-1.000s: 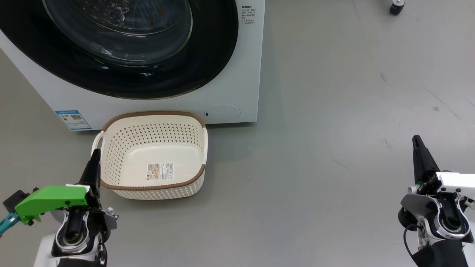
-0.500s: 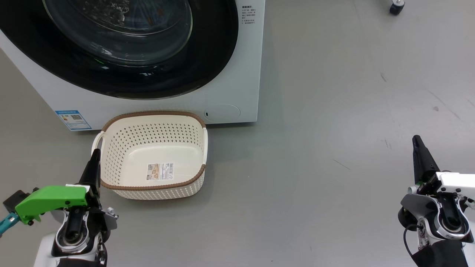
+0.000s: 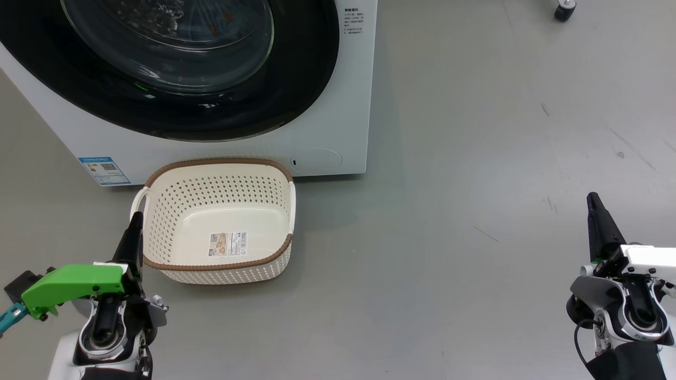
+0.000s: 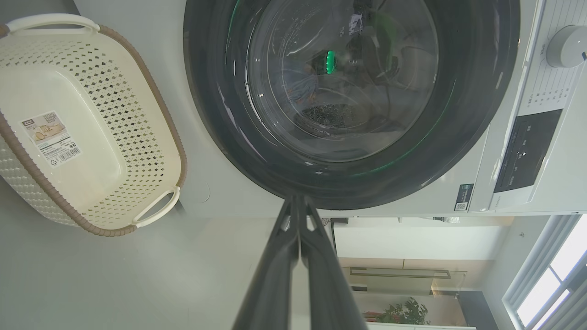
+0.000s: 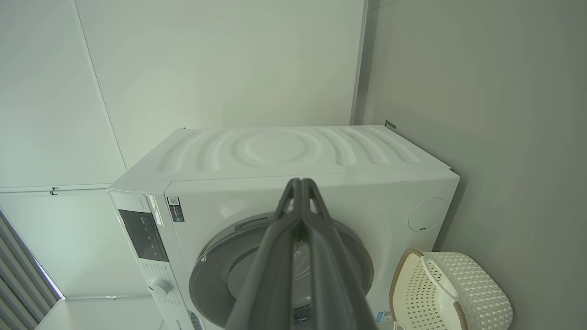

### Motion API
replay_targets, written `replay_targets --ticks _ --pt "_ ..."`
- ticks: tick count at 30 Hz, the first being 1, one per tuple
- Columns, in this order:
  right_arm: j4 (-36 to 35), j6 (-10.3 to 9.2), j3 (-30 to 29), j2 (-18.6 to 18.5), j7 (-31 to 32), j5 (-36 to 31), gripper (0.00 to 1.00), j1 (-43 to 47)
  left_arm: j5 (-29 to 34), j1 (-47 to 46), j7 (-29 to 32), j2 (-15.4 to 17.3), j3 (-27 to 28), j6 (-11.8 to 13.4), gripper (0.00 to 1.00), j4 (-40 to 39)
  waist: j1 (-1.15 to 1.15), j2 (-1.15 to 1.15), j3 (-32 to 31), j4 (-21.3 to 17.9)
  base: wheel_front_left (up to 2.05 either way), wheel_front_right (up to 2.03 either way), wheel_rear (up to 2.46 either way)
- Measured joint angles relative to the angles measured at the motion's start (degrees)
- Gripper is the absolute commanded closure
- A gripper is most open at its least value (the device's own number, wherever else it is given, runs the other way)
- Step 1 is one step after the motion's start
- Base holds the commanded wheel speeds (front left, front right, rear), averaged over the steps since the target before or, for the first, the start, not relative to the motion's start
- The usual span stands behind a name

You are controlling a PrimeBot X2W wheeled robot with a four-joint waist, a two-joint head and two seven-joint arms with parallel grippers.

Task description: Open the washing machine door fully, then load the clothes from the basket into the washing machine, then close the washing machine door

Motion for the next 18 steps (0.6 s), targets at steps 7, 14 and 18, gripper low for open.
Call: replay_targets --ticks 7,14,18 --pt "0.00 0.00 0.00 0.00 0.00 0.00 1.00 0.00 0.00 0.00 0.00 -0.01 0.01 0.00 1.00 0.00 0.00 0.00 0.00 0.00 0.00 0.00 0.00" --pt "0.00 0.00 0.00 0.01 0.00 0.00 1.00 0.00 0.00 0.00 0.00 -0.01 0.01 0.00 1.00 0.00 0.00 0.00 0.00 0.00 0.00 0.00 0.00" --pt "0.00 0.00 0.00 0.01 0.00 0.00 1.00 0.00 0.00 0.00 0.00 -0.01 0.02 0.00 1.00 0.00 0.00 0.00 0.00 0.00 0.00 0.00 0.00"
